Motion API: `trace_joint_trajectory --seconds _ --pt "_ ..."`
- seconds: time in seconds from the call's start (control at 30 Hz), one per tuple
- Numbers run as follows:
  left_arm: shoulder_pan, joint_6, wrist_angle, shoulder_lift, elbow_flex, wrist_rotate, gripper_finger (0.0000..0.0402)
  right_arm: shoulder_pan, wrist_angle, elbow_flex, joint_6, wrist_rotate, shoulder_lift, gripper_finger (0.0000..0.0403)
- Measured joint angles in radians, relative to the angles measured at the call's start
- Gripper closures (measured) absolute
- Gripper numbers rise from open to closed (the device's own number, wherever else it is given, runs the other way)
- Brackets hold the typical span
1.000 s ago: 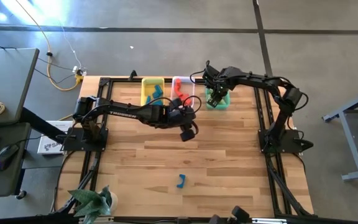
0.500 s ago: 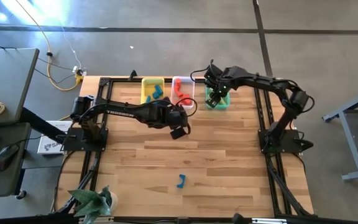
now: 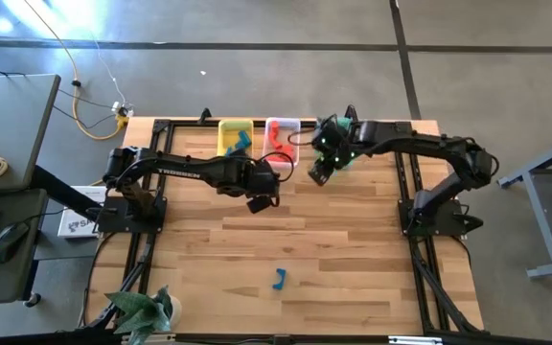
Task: Sort & place blocks by color
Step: Put the blue block into the yellow bin
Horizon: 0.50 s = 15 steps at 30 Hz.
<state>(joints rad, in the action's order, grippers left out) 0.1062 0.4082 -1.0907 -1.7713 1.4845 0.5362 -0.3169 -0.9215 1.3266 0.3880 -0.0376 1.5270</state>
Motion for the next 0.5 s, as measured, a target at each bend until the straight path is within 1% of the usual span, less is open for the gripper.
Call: trace_joint_trajectory --seconds 0.23,0.5 --pt "-0.001 0.022 -0.082 0.000 0.000 -0.029 0.0268 0.161 0.032 0.000 0.128 -0.001 -0.004 0.0272" --pt "-0.033 0.052 -0.204 0.000 0.000 -0.031 0.0268 0.303 0.115 0.000 0.242 0.007 -0.004 0.0272"
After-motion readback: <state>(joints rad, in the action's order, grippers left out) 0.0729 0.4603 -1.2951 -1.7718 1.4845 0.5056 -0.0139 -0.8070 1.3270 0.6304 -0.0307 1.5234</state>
